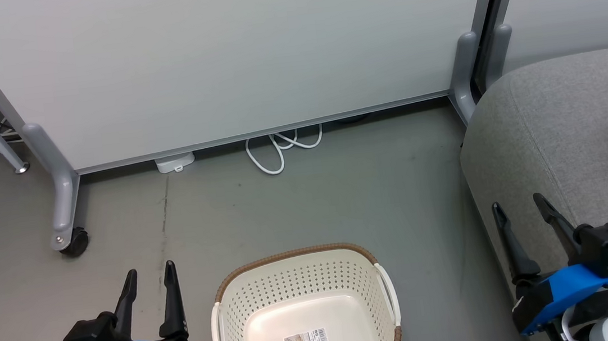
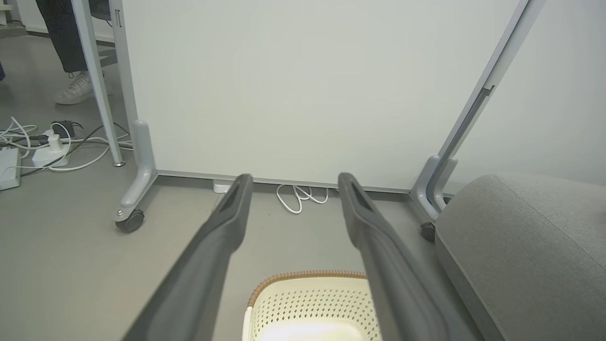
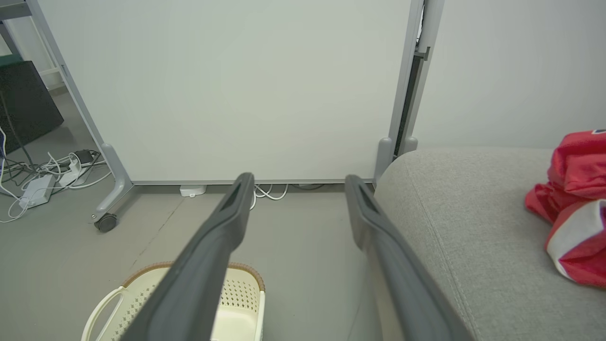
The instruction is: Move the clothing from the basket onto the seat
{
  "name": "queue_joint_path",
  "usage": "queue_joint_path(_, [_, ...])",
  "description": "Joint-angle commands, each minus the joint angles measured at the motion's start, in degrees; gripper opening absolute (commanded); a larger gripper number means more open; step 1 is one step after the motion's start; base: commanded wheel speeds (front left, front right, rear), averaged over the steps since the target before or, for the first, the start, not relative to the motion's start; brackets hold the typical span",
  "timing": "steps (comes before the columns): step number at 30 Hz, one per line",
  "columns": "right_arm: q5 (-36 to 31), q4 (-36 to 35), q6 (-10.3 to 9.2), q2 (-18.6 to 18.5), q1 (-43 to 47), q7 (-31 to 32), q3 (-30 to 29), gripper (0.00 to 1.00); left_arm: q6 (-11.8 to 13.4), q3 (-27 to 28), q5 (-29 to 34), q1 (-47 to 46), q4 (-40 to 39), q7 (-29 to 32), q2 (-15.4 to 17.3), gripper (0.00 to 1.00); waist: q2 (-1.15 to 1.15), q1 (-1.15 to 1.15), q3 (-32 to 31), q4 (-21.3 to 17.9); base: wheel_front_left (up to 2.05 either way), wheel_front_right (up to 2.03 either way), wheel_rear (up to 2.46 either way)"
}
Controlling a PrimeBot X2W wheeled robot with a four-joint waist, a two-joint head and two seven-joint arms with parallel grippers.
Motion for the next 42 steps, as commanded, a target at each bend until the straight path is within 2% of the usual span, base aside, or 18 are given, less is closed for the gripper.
queue_joint_path(1, [0.0,0.1,0.01,0.2,0.5,-0.2,0.0,1.0,-0.2,-0.2,-0.1,-0.4,0.1,-0.1,0.2,1.0,0.0,0.0,0.0,0.0,0.0,0.0,0.0])
queue_joint_path(2, [0.1,0.1,0.01,0.2,0.5,-0.2,0.1,1.0,-0.2,-0.3,-0.2,-0.4,0.2,-0.1,0.2,1.0,0.0,0.0,0.0,-0.1,0.0,0.0,0.0])
queue_joint_path(3, [0.0,0.1,0.0,0.0,0.0,0.0,0.1,0.0,0.0,-0.3,-0.1,0.0,0.1,0.0,0.0,0.0,0.0,0.0,0.0,-0.1,0.0,0.0,0.0])
queue_joint_path(9, [0.7,3.8,0.0,0.2,1.1,0.5,0.2,0.0,0.0,-0.5,-0.7,2.9,3.0,0.6,-1.1,0.0,0.0,0.0,-0.1,-0.1,0.0,0.0,0.0])
queue_joint_path(25, [19.0,3.8,0.0,0.2,0.6,2.8,-0.7,0.0,0.0,2.1,-15.7,2.2,-0.1,5.0,-1.6,0.0,0.0,0.0,-0.2,-0.3,0.0,0.0,0.0])
queue_joint_path(42, [35.1,3.7,0.0,0.2,0.1,4.8,-1.4,0.0,-0.1,4.3,-28.8,1.5,-2.8,8.9,-2.0,0.0,0.0,0.0,-0.4,-0.5,0.0,0.0,0.0])
